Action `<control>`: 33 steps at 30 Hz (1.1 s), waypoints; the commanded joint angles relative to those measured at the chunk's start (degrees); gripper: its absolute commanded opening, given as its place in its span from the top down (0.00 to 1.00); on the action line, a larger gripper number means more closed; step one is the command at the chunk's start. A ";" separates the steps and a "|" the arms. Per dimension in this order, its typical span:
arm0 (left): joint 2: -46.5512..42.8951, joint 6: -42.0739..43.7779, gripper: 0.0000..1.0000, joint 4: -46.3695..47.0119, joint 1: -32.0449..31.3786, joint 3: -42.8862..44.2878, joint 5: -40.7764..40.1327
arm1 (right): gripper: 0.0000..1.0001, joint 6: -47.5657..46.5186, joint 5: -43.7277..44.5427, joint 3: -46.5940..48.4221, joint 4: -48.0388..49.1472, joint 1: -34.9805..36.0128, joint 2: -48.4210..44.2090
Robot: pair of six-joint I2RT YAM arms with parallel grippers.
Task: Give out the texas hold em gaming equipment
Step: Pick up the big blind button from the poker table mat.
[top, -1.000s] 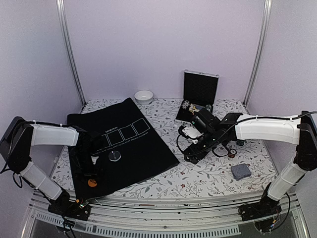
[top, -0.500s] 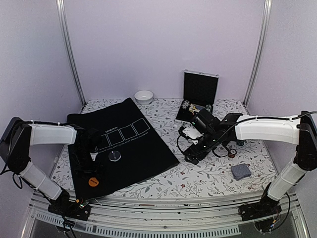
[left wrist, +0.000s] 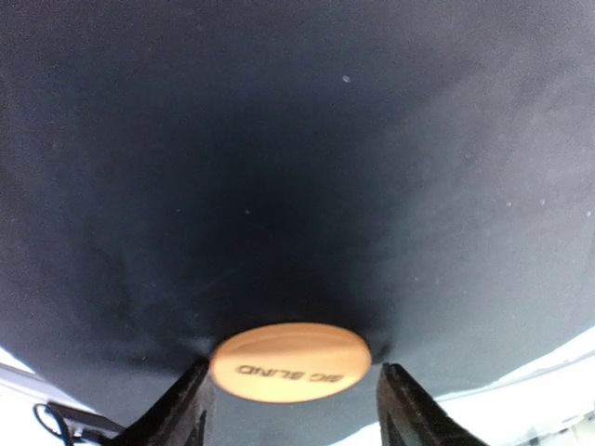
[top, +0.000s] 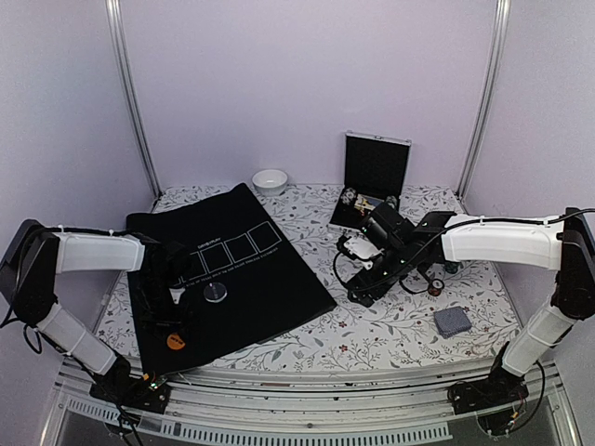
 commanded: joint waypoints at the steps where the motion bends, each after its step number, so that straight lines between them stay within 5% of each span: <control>1: 0.69 -0.74 0.41 -1.80 -1.08 0.41 -0.89 | 0.18 -0.40 -0.58 -0.38 0.39 -0.35 -0.32; 9: 1.57 -1.41 0.42 -1.92 -2.45 0.85 -2.67 | 0.18 -0.40 -0.48 -0.35 0.40 -0.54 -0.23; 12: 1.27 -1.80 0.29 -1.33 -2.56 0.91 -3.65 | 0.18 -0.40 -0.46 -0.35 0.44 -0.58 -0.15; 15: 1.25 -2.55 0.28 -0.21 -3.07 0.44 -3.95 | 0.18 -0.40 -0.61 -0.30 0.41 -0.63 -0.05; 33: 0.24 0.43 0.55 2.40 -3.91 1.68 -3.73 | 0.18 -0.40 -0.71 -0.43 0.43 -1.06 1.17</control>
